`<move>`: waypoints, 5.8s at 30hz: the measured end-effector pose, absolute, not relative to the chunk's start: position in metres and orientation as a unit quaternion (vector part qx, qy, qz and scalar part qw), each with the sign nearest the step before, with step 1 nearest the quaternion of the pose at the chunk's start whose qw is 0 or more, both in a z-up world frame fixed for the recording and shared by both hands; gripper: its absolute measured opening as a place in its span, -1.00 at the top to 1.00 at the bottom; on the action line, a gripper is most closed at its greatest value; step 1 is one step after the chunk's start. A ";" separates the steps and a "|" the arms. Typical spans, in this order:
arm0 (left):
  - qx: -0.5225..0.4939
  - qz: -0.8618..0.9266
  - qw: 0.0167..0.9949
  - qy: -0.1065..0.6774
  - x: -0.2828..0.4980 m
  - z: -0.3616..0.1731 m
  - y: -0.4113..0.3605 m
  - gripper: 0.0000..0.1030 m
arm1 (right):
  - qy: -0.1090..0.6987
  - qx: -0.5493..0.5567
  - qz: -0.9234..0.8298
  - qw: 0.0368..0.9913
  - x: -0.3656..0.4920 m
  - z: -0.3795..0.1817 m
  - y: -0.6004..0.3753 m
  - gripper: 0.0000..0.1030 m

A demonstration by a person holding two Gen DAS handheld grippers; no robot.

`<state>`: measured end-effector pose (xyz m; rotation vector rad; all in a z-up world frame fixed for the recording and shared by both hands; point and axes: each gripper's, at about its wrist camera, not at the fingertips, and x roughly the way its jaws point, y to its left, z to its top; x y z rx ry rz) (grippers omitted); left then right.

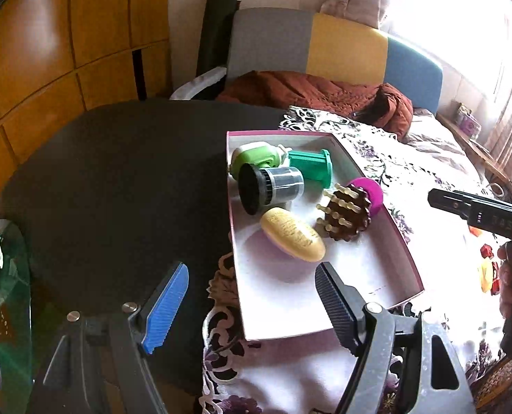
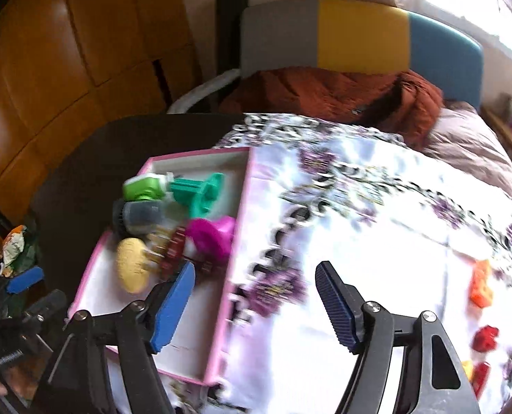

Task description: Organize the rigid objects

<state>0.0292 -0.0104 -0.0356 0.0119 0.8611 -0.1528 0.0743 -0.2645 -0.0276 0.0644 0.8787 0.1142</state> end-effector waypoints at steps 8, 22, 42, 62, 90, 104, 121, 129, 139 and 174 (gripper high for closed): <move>-0.002 -0.109 0.900 0.423 0.030 -0.035 -0.023 -0.44 | 0.421 0.069 -0.035 0.904 0.052 -0.023 -0.353 -0.50; 0.047 -0.238 0.881 0.405 0.029 -0.017 -0.099 -0.39 | 0.351 0.226 -0.297 0.859 -0.026 -0.022 -0.535 -0.54; 0.138 -0.483 0.744 0.441 -0.002 -0.060 -0.324 0.11 | 0.310 0.355 -0.333 0.816 -0.054 -0.036 -0.572 -0.58; 0.179 -0.480 0.728 0.455 0.004 -0.108 -0.398 0.49 | 0.305 0.376 -0.321 0.814 -0.055 -0.039 -0.576 -0.58; 0.131 -0.375 0.828 0.396 0.016 -0.113 -0.275 0.48 | 0.453 0.249 -0.219 0.828 0.028 -0.060 -0.528 -0.36; 0.117 -0.380 0.828 0.395 0.018 -0.115 -0.270 0.48 | 0.524 0.165 -0.215 0.807 0.107 -0.104 -0.524 0.35; 0.116 -0.375 0.832 0.391 0.014 -0.114 -0.270 0.48 | 0.543 0.109 -0.039 0.832 0.078 -0.103 -0.428 0.45; 0.116 -0.373 0.834 0.390 0.013 -0.114 -0.270 0.48 | 0.548 0.100 -0.036 0.830 0.077 -0.108 -0.425 0.42; 0.115 -0.373 0.834 0.390 0.013 -0.114 -0.269 0.48 | 0.546 0.131 -0.038 0.827 0.079 -0.107 -0.434 0.45; 0.047 -0.271 0.896 0.350 0.024 -0.006 -0.172 0.48 | 0.521 0.010 -0.026 0.853 0.081 -0.108 -0.412 0.42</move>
